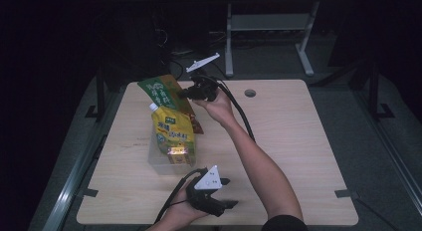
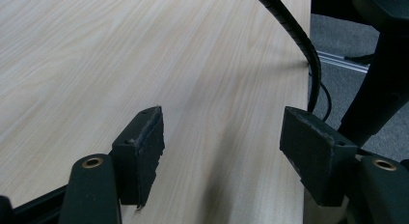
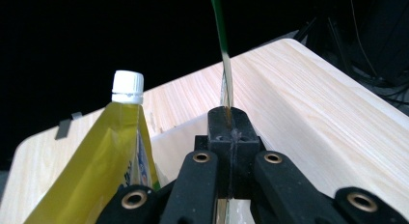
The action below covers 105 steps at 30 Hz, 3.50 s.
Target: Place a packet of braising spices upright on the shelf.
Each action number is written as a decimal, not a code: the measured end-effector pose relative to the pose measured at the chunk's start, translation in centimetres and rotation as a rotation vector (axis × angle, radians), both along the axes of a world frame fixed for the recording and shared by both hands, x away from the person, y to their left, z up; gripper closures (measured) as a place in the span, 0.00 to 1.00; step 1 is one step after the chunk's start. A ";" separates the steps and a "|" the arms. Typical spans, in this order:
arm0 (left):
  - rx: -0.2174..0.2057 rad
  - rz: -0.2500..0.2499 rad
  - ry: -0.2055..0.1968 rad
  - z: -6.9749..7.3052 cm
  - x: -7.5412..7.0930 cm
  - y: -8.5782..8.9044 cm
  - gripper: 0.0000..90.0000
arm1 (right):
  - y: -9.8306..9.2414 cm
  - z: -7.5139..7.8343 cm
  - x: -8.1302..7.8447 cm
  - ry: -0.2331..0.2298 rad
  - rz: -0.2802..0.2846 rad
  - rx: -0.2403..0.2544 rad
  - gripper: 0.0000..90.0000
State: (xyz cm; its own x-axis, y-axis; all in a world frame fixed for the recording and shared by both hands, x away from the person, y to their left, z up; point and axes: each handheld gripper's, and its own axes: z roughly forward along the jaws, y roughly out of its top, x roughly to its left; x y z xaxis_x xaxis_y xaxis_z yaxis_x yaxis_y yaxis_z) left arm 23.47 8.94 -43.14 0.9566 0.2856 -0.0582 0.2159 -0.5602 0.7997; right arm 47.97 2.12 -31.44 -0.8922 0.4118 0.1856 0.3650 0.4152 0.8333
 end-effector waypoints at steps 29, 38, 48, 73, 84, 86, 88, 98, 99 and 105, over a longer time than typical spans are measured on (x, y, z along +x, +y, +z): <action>-0.015 0.004 -0.018 0.6 0.0 0.2 0.35 | 2.5 0.3 0.0 0.016 0.007 -0.018 1.00; -0.018 -0.002 -0.015 0.6 -0.1 0.2 0.35 | 1.9 -2.3 0.2 0.023 0.008 0.034 1.00; -0.012 0.001 -0.017 0.5 0.0 0.2 0.34 | 0.4 -4.1 0.0 0.009 0.036 0.034 0.99; -0.011 0.016 -0.011 0.5 0.1 0.4 0.33 | -4.4 -3.6 -0.7 0.064 -0.040 -0.022 0.60; -0.008 0.012 -0.001 0.5 0.2 0.4 0.33 | -7.4 -3.3 -1.9 0.068 -0.052 -0.014 0.57; -0.005 0.009 -0.002 0.4 0.2 0.4 0.33 | -8.0 -3.2 -2.2 0.067 -0.054 -0.017 0.57; -0.003 0.010 0.002 0.4 0.1 0.3 0.33 | -8.3 -3.2 -2.4 0.064 -0.057 -0.022 0.57; -0.012 0.013 0.000 0.5 0.3 0.5 0.33 | -11.5 -2.9 -3.7 0.076 -0.082 -0.016 0.56; -0.012 0.013 0.000 0.5 0.3 0.5 0.33 | -11.5 -2.9 -3.7 0.076 -0.082 -0.016 0.56; -0.010 0.012 -0.006 0.6 0.4 0.5 0.32 | -12.6 -2.8 -4.4 0.090 -0.080 -0.025 0.54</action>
